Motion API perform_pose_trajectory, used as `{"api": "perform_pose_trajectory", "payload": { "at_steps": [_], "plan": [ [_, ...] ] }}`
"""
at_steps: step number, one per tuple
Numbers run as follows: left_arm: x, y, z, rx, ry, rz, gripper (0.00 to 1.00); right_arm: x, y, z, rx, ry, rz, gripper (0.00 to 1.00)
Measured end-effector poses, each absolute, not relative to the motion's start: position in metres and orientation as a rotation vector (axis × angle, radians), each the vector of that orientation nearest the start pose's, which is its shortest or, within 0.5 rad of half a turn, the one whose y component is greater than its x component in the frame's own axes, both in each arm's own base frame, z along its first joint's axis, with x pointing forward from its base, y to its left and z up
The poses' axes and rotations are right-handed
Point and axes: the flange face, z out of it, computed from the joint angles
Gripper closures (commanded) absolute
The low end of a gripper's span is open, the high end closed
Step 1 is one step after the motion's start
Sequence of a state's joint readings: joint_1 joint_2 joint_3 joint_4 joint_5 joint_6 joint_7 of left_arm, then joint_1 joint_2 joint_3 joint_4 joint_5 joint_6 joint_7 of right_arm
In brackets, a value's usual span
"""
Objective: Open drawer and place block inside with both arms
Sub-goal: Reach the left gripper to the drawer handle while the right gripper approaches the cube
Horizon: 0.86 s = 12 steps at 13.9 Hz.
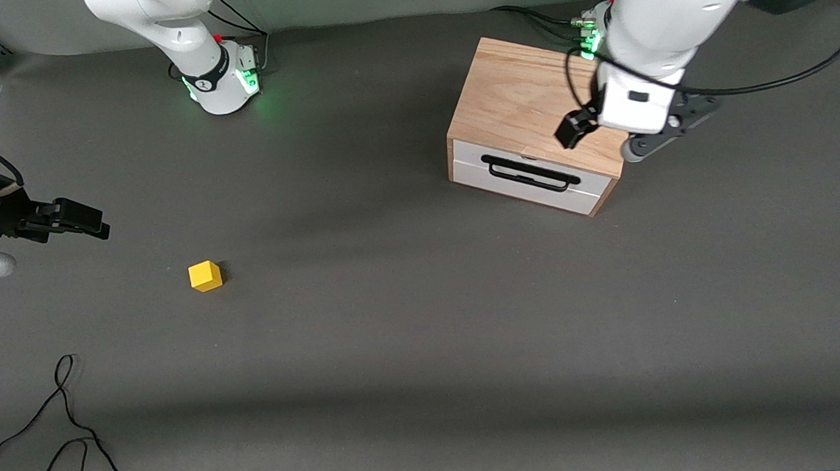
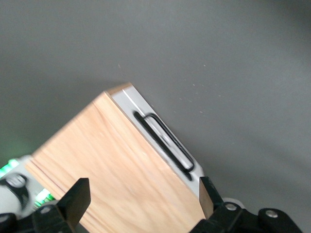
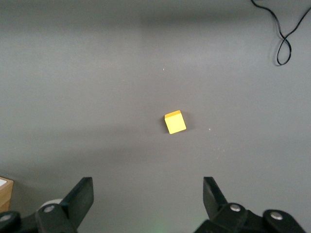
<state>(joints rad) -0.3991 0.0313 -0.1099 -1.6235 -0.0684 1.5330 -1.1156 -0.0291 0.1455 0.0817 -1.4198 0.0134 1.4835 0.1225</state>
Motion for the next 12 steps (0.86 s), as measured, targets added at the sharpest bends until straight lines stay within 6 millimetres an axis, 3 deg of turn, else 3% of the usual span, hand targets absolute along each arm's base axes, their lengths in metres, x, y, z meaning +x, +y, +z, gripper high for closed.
{"api": "perform_pose_trajectory", "payload": {
  "at_steps": [3,4,6,8,12],
  "plan": [
    [0.479,-0.309,0.57,-2.763,-1.387,0.209,0.0,0.588,0.025,0.577,-3.118,0.085,0.223,0.0],
    [0.477,-0.32,0.565,-2.708,-1.464,0.207,0.0,0.588,0.024,0.567,-3.117,0.062,0.247,0.0],
    [0.474,-0.336,0.551,-2.655,-1.502,0.191,0.0,0.591,0.02,0.544,-3.115,0.056,0.266,0.0],
    [0.482,-0.339,0.534,-2.632,-1.509,0.192,0.0,0.592,0.016,0.507,-3.114,0.055,0.278,0.0],
    [0.511,-0.339,0.472,-2.579,-1.499,0.188,0.0,0.589,0.018,0.441,-3.115,0.029,0.255,0.0]
  ]
}}
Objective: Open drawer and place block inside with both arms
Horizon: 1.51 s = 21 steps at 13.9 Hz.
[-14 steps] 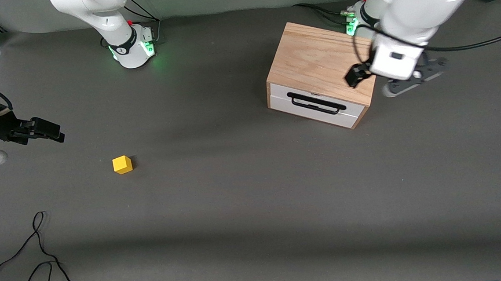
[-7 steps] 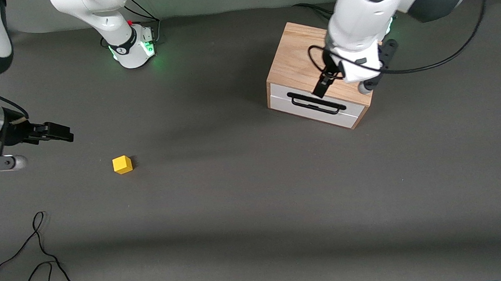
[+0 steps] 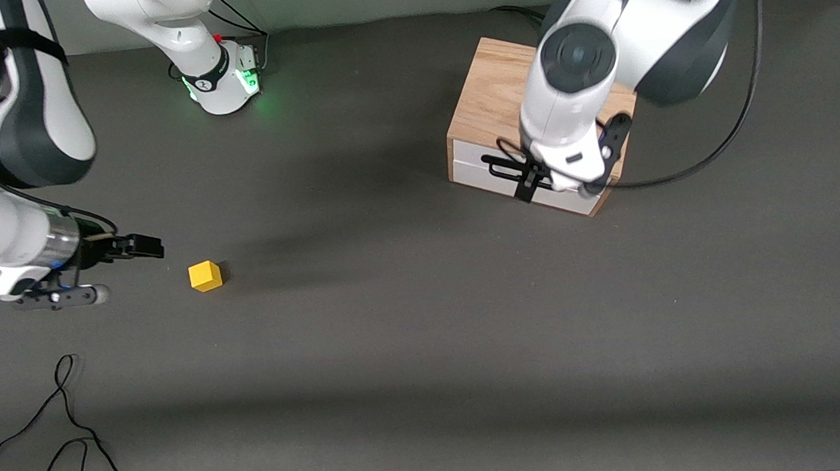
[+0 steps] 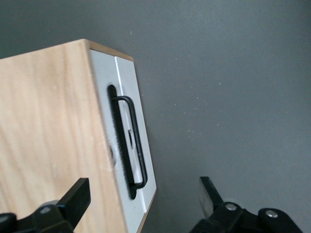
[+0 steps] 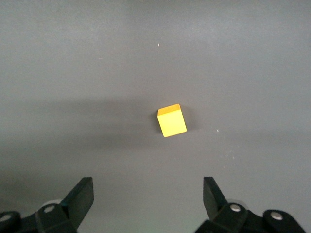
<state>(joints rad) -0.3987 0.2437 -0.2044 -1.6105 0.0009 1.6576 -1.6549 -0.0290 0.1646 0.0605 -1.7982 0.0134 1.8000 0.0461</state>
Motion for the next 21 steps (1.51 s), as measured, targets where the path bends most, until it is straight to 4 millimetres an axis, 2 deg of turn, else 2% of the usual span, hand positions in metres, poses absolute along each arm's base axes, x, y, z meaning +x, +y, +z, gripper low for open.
{"api": "perform_pose_trajectory", "payload": {
  "at_steps": [5,9,12,16,19,21],
  "plan": [
    [0.531,-0.345,0.394,-2.54,-1.471,0.216,0.0,0.566,0.018,0.341,-3.121,-0.053,0.158,0.0],
    [0.524,-0.343,0.344,-2.519,-1.455,0.239,0.0,0.555,0.017,0.295,-3.156,-0.144,0.16,0.0],
    [0.514,-0.339,0.323,-2.499,-1.442,0.252,0.0,0.547,0.018,0.259,-3.169,-0.207,0.134,0.0],
    [0.505,-0.336,0.306,-2.477,-1.432,0.266,0.0,0.544,0.017,0.229,-3.152,-0.322,0.103,0.0],
    [0.501,-0.336,0.299,-2.469,-1.427,0.271,0.0,0.54,-0.004,0.209,-3.142,-0.407,0.109,0.0],
    [0.499,-0.338,0.295,-2.476,-1.427,0.27,0.0,0.537,-0.015,0.202,-3.139,-0.414,0.128,0.0]
  ]
}}
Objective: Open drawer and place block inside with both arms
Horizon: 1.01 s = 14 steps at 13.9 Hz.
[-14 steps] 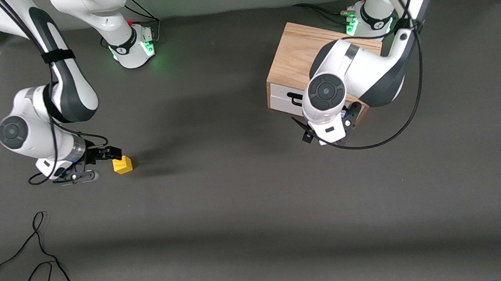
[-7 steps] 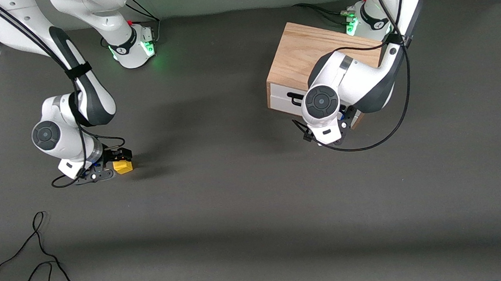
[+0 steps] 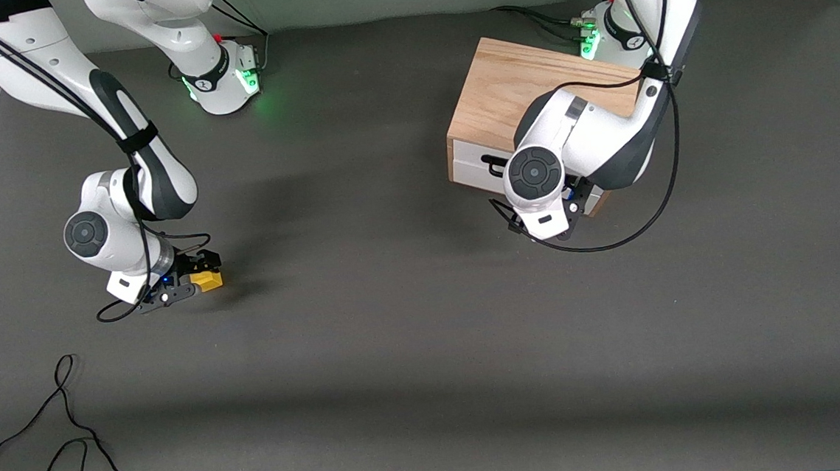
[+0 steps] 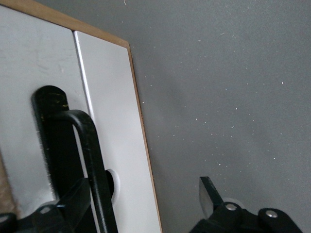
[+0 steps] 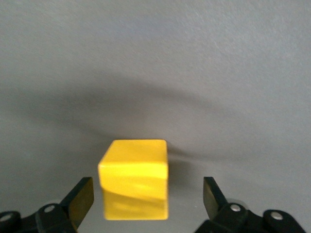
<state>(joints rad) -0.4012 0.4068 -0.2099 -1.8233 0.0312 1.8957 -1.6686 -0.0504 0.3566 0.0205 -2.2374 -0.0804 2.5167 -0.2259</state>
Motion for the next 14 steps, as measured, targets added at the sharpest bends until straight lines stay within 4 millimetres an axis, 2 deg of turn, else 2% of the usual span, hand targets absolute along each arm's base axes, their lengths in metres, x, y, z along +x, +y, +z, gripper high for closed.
{"api": "perform_pose_trajectory", "payload": {
  "at_steps": [3,4,7,8,10,14],
  "plan": [
    [0.499,-0.34,0.294,-2.473,-1.435,0.269,0.0,0.535,-0.016,0.196,-3.136,-0.413,0.147,0.0],
    [0.499,-0.341,0.294,-2.472,-1.438,0.268,0.0,0.535,-0.016,0.194,-3.135,-0.414,0.153,0.08],
    [0.5,-0.341,0.295,-2.474,-1.446,0.264,0.0,0.534,-0.016,0.192,-3.134,-0.414,0.158,0.63],
    [0.5,-0.342,0.295,-2.475,-1.448,0.263,0.0,0.534,-0.016,0.192,-3.134,-0.414,0.158,0.79],
    [0.501,-0.342,0.296,-2.476,-1.451,0.261,0.0,0.535,-0.015,0.192,-3.134,-0.414,0.156,0.97],
    [0.506,-0.345,0.296,-2.489,-1.462,0.255,0.0,0.54,-0.016,0.205,-3.136,-0.4,0.121,1.0]
  ]
}}
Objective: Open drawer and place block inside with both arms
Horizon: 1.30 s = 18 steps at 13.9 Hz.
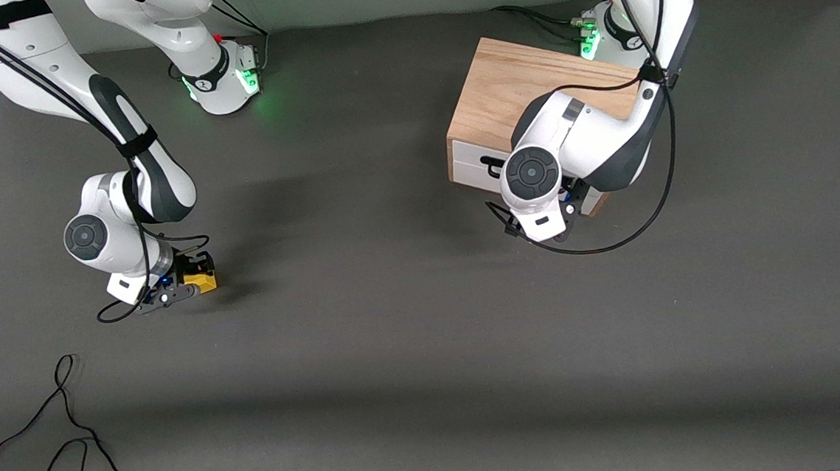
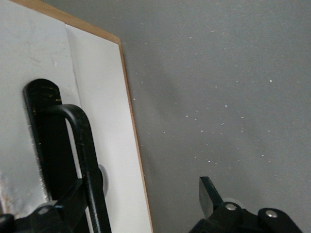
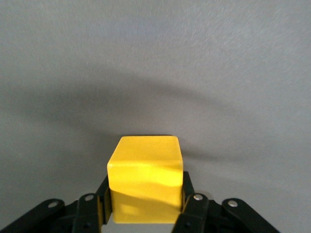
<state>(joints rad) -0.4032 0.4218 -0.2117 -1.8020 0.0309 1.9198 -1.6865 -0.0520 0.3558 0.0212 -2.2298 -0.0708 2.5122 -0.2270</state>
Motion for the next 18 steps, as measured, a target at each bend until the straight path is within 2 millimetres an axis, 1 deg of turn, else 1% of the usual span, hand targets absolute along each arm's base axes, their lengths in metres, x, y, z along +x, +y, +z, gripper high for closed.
{"api": "perform_pose_trajectory", "payload": {
  "at_steps": [2,4,8,11,13,15,18],
  "plan": [
    [0.514,-0.348,0.299,-2.504,-1.475,0.249,0.0,0.546,-0.016,0.225,-3.127,-0.355,0.104,1.0],
    [0.523,-0.351,0.297,-2.507,-1.485,0.252,0.0,0.555,-0.016,0.256,-3.111,-0.306,0.084,1.0],
    [0.536,-0.356,0.297,-2.506,-1.493,0.26,0.0,0.572,-0.016,0.336,-3.1,-0.283,0.062,1.0],
    [0.547,-0.359,0.297,-2.515,-1.504,0.255,0.0,0.582,-0.022,0.402,-3.098,-0.271,0.086,1.0],
    [0.552,-0.362,0.296,-2.517,-1.504,0.252,0.0,0.587,-0.025,0.442,-3.095,-0.263,0.104,1.0],
    [0.557,-0.364,0.296,-2.518,-1.504,0.252,0.0,0.59,-0.025,0.477,-3.095,-0.255,0.104,1.0],
    [0.567,-0.367,0.296,-2.53,-1.516,0.244,0.0,0.59,-0.026,0.518,-3.098,-0.242,0.087,1.0]
  ]
}}
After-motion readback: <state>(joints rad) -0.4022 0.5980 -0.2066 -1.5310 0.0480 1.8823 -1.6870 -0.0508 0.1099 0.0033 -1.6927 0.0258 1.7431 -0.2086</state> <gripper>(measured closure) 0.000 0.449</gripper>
